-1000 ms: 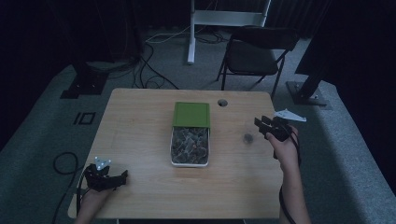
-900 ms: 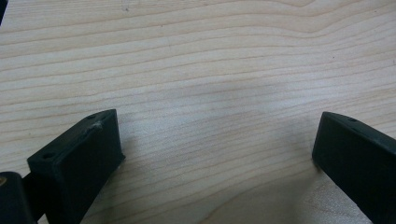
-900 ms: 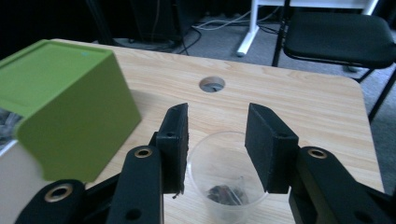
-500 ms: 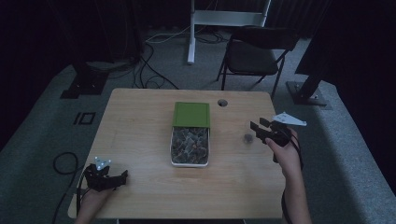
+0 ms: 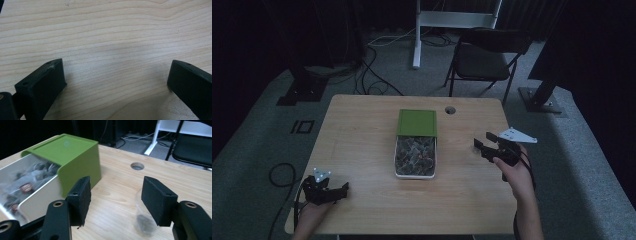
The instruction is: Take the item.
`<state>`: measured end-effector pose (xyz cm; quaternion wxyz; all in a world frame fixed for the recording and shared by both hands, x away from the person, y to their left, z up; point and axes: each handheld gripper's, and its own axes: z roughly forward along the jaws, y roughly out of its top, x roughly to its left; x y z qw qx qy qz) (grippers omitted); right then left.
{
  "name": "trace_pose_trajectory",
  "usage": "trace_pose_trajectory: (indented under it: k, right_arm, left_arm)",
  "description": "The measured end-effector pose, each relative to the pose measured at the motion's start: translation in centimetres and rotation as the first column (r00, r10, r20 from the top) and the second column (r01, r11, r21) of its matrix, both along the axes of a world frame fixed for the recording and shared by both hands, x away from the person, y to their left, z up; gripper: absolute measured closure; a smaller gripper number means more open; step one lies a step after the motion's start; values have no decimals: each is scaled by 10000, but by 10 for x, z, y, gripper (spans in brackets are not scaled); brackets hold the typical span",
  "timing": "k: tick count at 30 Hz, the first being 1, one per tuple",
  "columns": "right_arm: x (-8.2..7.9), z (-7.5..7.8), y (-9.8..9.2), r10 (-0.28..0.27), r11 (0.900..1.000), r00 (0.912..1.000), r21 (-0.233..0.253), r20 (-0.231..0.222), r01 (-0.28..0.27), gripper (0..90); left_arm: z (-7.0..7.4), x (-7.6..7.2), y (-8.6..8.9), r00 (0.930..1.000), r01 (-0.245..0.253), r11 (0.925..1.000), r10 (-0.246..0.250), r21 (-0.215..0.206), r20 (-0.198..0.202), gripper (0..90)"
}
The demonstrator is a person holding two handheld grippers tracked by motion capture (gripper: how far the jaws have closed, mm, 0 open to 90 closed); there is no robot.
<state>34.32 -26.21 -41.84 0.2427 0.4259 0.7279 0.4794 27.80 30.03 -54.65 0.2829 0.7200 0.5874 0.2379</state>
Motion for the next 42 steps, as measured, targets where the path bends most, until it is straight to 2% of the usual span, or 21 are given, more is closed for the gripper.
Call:
trace_pose_trajectory:
  k: [4, 12, 17, 25, 28, 33, 42]
  right_arm:
    - [-6, -3, 6, 319, 9994, 9995, -114, 14, -319, 389]
    - [-16, -12, 13, 763, 9971, 9971, -37, -10, -763, 359]
    - [-22, -21, 16, 1089, 9941, 9940, -2, -121, -1089, 319]
    - [-31, -41, 18, 1635, 9865, 9862, 145, -262, -1632, 303]
    - [-34, -49, 18, 1862, 9825, 9819, 86, -345, -1860, 297]
    - [-38, -62, 19, 2360, 9718, 9700, 115, -581, -2357, 273]
    - [-42, -83, 20, 2786, 9596, 9547, -100, -1045, -2811, 242]
  left_arm:
    - [0, 0, 0, 10000, 0, 10000, 0, -1, 1, 19]
    - [0, 0, 0, 10000, 1, 10000, -1, 0, 0, 19]
    - [0, 0, 0, 10000, 9, 10000, -9, 9, -7, 19]
    - [0, 0, 0, 10000, 0, 10000, 0, 5, 4, 19]
    - [0, 0, 0, 10000, 6, 10000, -6, 15, 0, 19]
    - [0, 0, 0, 10000, 4, 10000, -4, 12, 0, 19]
    - [0, 0, 0, 10000, 3, 10000, -3, 11, 3, 19]
